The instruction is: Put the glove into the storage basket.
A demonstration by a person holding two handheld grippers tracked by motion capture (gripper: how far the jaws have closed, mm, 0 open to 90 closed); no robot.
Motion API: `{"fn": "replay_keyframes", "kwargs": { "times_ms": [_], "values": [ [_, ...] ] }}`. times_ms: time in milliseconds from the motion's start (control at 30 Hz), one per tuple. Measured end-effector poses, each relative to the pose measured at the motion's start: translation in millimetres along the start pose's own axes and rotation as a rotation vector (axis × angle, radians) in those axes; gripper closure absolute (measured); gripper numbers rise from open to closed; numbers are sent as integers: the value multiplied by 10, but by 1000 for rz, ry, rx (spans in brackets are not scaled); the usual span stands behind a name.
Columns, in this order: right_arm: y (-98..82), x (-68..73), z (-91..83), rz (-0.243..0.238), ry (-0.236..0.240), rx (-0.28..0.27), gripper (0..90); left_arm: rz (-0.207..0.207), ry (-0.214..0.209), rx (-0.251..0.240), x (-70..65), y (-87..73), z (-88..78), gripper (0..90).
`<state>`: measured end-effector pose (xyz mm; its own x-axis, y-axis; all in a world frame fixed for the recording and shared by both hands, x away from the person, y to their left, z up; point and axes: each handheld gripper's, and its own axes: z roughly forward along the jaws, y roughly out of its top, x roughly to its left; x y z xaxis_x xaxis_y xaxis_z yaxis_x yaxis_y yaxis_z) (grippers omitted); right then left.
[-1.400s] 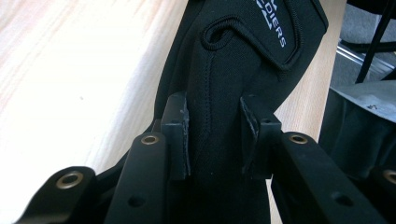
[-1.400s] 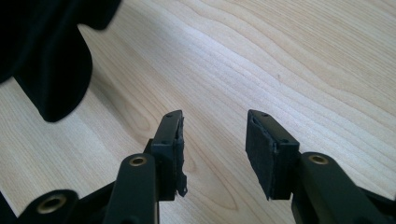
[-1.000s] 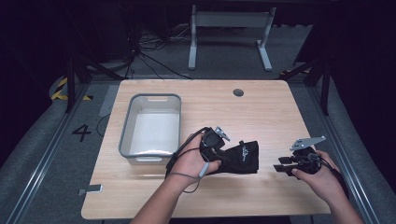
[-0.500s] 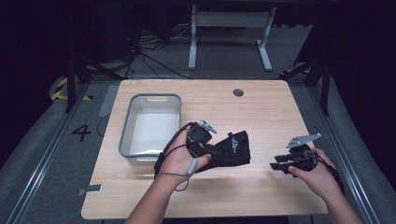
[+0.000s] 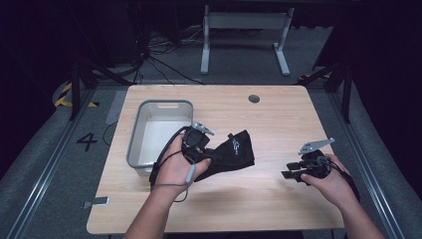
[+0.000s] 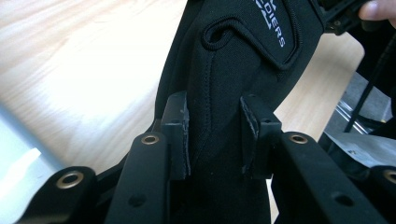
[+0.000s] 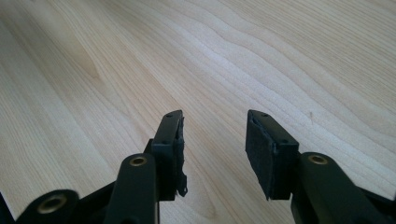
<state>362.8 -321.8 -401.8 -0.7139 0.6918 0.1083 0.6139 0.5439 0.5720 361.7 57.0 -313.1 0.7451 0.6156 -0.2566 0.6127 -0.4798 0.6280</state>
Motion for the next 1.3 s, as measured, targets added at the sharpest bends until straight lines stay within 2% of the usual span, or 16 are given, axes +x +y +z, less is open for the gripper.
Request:
{"fn": "replay_keyframes", "kwargs": {
  "times_ms": [333, 467, 567, 700, 767, 900, 1000, 1067, 1100, 1300],
  "values": [
    [-41, 15, 19, 10, -3, 9, 577, -53, 69, -21, 216, 39, -200, 666],
    [-71, 20, -11, 17, -9, 4, 574, -81, 110, -19, 379, 46, -232, 667],
    [-110, 20, -28, 25, -16, 8, 573, -114, 137, -27, 527, 46, -254, 667],
    [-157, 10, -60, 39, -26, 7, 571, -174, 165, -61, 706, 45, -299, 666],
    [-171, 5, -68, 42, -28, 4, 570, -180, 178, -68, 776, 47, -294, 666],
    [-189, 8, -66, 45, -30, 11, 567, -222, 206, -70, 940, 37, -263, 666],
    [-197, 10, -67, 47, -32, 12, 564, -269, 214, -96, 1022, 21, -266, 665],
    [-199, 9, -70, 47, -33, 13, 563, -306, 254, -101, 1055, 13, -263, 664],
    [-199, 8, -69, 49, -33, 11, 562, -316, 273, -97, 1067, 10, -260, 664],
    [-173, 7, -43, 39, -29, 14, 559, -364, 295, -107, 1173, -54, -275, 662]
  ]
}}
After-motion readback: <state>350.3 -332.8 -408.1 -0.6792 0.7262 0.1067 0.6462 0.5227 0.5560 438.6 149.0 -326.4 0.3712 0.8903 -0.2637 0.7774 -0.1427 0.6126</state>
